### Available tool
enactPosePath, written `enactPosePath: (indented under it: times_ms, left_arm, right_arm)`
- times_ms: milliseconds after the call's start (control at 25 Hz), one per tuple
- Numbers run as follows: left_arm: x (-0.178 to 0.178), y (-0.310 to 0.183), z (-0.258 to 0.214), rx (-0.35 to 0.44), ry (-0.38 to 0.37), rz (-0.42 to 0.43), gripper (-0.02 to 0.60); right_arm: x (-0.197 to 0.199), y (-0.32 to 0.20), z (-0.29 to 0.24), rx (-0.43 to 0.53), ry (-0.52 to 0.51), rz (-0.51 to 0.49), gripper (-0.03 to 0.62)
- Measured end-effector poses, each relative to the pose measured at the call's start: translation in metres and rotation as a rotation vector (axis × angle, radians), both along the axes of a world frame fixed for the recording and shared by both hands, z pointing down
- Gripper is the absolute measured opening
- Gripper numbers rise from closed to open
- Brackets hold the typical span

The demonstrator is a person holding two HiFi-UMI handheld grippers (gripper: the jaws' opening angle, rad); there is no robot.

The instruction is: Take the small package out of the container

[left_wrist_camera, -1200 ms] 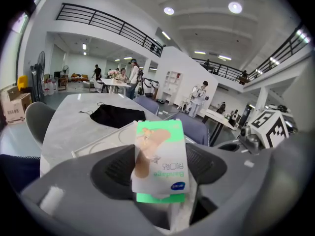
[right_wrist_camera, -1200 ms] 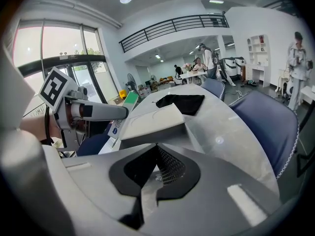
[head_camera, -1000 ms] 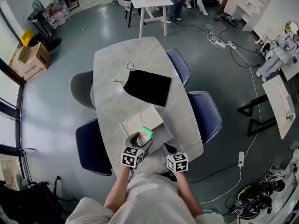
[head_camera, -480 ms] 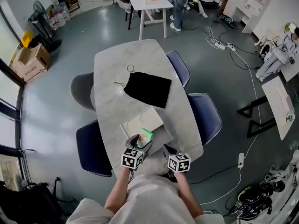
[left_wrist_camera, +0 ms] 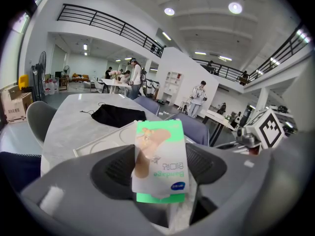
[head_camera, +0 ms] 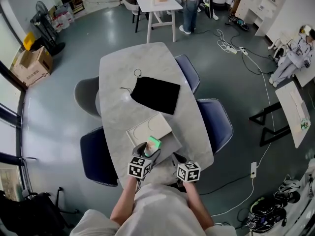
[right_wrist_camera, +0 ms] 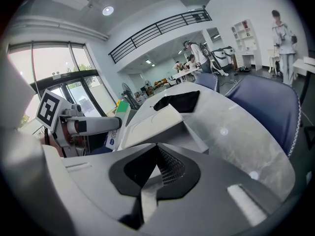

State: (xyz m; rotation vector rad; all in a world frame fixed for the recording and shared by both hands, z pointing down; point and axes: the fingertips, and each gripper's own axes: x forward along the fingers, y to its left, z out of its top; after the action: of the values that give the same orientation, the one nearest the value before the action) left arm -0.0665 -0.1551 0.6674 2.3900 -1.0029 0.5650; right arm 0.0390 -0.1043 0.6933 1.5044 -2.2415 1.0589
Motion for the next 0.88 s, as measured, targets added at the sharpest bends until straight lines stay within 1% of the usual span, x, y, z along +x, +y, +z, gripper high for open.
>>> enactPosePath:
  times_ms: [160, 480, 880]
  left_arm:
    - [-0.0013, 0.0015, 0.0001, 0.003, -0.001, 0.001, 0.373]
    - [-0.0031, 0.0038, -0.0009, 0.012, -0.003, -0.001, 0.373]
    - [0.0002, 0.0058, -0.0024, 0.020, -0.001, 0.014, 0.373]
  right_arm:
    - [0.0012, 0.0022, -0.0015, 0.012, -0.023, 0.005, -0.002]
    - [-0.0018, 0.0038, -0.0064, 0.038, -0.037, 0.001, -0.002]
    - [-0.0033, 0.0065, -0.0047, 0.031, -0.013, -0.008, -0.002]
